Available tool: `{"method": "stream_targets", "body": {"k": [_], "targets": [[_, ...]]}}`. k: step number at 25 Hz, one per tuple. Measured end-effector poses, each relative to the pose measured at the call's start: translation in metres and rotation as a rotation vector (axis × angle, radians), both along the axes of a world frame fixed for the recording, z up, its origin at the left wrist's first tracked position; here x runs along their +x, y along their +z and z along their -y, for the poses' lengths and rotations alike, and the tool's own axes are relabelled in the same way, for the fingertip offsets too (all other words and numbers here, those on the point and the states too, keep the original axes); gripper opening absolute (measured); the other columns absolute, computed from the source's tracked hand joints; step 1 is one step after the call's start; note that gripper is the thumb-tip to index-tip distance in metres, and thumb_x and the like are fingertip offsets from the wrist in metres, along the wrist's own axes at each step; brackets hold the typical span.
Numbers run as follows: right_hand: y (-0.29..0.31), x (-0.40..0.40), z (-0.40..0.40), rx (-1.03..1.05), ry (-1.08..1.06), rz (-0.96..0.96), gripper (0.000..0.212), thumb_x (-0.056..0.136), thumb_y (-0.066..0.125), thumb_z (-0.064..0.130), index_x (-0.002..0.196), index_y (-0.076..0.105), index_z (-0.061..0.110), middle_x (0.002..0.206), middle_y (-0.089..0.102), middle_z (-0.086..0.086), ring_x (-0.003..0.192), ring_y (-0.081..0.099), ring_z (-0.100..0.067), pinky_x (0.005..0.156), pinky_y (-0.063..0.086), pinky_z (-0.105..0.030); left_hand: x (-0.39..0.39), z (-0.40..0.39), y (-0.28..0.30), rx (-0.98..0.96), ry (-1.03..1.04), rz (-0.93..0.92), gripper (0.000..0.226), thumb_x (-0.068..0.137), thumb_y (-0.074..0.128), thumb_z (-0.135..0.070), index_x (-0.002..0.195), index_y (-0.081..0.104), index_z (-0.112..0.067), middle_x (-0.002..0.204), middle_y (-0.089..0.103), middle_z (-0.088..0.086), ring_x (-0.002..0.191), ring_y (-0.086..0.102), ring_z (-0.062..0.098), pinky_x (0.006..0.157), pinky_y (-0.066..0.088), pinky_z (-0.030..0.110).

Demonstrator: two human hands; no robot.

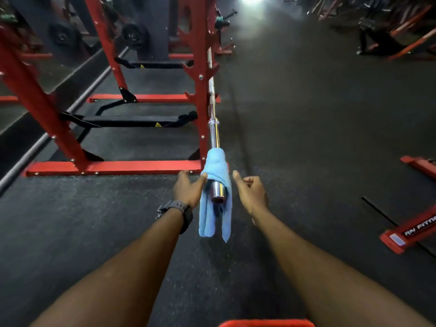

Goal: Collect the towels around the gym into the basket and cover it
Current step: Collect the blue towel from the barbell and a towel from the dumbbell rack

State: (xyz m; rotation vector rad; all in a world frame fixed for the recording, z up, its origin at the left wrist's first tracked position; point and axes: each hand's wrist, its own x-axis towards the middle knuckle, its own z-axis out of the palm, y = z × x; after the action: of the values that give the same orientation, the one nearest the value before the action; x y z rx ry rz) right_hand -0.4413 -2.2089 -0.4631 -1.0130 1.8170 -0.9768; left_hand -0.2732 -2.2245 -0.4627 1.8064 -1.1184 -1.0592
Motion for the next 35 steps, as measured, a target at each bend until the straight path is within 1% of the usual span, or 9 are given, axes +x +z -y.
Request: {"method": "stream_targets", "body": {"k": [5,8,10,15,17,20,25,29,35], "targets": [[-0.044,0.047,0.109,0.022,-0.072,0.046,0.073,0.086,0.05,0.072,0.146,0.042,0.03,0.144,0.055,-0.009,0.132,0.053,-0.029,0.114,0.039,-0.046,0.008,0.082,-0.069,0.038,-0.028,-0.147,0.099,0.079,0.066,-0.066,0.158,0.021,-0.027,0.165,0.023,0.012,0.151,0.026,0.032,0.121,0.025,0.046],[-0.066,0.052,0.138,0.11,0.038,0.195,0.085,0.09,0.054,0.064,0.159,0.017,0.031,0.159,0.038,-0.014,0.14,0.046,-0.034,0.115,0.039,-0.05,-0.009,0.1,-0.091,0.171,-0.166,-0.547,0.093,0.081,0.067,-0.062,0.156,0.027,-0.024,0.158,0.039,0.014,0.142,0.043,0.035,0.117,0.033,0.042],[-0.068,0.053,0.142,0.1,0.136,0.215,0.062,0.099,0.054,0.043,0.152,0.04,0.016,0.147,0.053,-0.019,0.126,0.06,-0.037,0.108,0.048,-0.05,-0.025,0.103,-0.087,0.216,-0.186,-0.768,0.071,0.092,0.059,-0.054,0.146,0.046,-0.01,0.146,0.054,0.018,0.133,0.054,0.035,0.114,0.042,0.048],[-0.023,0.048,0.113,-0.006,0.212,-0.574,0.036,0.102,0.046,0.028,0.127,0.064,0.009,0.128,0.066,-0.021,0.122,0.058,-0.041,0.091,0.047,-0.036,-0.032,0.098,-0.046,0.054,-0.17,-0.1,0.034,0.095,0.057,-0.017,0.12,0.066,0.003,0.113,0.07,0.017,0.101,0.066,0.03,0.08,0.05,0.027],[0.007,0.049,0.092,-0.099,0.212,-0.543,0.031,0.1,0.048,0.026,0.118,0.067,0.01,0.121,0.069,-0.018,0.115,0.061,-0.039,0.08,0.044,-0.034,-0.03,0.082,-0.009,-0.059,-0.151,0.046,0.029,0.095,0.052,-0.018,0.116,0.068,-0.006,0.106,0.07,0.014,0.091,0.061,0.028,0.065,0.036,0.022],[0.066,0.045,0.06,-0.206,0.197,-0.282,0.02,0.096,0.055,0.034,0.105,0.067,0.021,0.105,0.074,-0.003,0.104,0.066,-0.027,0.069,0.038,-0.027,-0.028,0.06,0.055,-0.132,-0.107,0.057,0.029,0.094,0.05,-0.029,0.109,0.067,-0.011,0.113,0.072,0.015,0.102,0.065,0.036,0.074,0.041,0.029],[0.188,0.02,-0.023,-0.359,0.465,0.281,0.044,0.076,0.073,0.03,0.119,0.062,0.029,0.115,0.074,0.007,0.111,0.069,-0.014,0.086,0.055,-0.027,-0.022,-0.013,0.203,-0.296,-0.072,-0.178,0.014,0.067,0.056,-0.03,0.07,0.054,-0.017,0.082,0.062,0.01,0.082,0.057,0.026,0.08,0.049,0.046],[0.291,0.035,-0.094,-0.516,0.593,0.089,0.078,0.066,0.085,0.007,0.135,0.05,0.016,0.133,0.063,-0.003,0.124,0.06,-0.016,0.104,0.051,-0.035,-0.014,-0.113,0.339,-0.502,-0.067,-0.084,0.02,0.075,0.066,-0.027,0.067,0.05,-0.02,0.067,0.052,-0.004,0.068,0.048,0.017,0.062,0.041,0.028],[0.449,0.121,-0.205,-0.783,0.617,0.048,0.044,0.084,0.066,-0.009,0.128,0.061,-0.003,0.124,0.066,-0.016,0.107,0.056,-0.017,0.099,0.049,-0.035,0.101,-0.301,0.514,-0.62,0.264,0.534,0.031,0.092,0.062,-0.043,0.087,0.072,-0.014,0.078,0.071,0.001,0.077,0.063,0.018,0.064,0.04,0.028]]}}
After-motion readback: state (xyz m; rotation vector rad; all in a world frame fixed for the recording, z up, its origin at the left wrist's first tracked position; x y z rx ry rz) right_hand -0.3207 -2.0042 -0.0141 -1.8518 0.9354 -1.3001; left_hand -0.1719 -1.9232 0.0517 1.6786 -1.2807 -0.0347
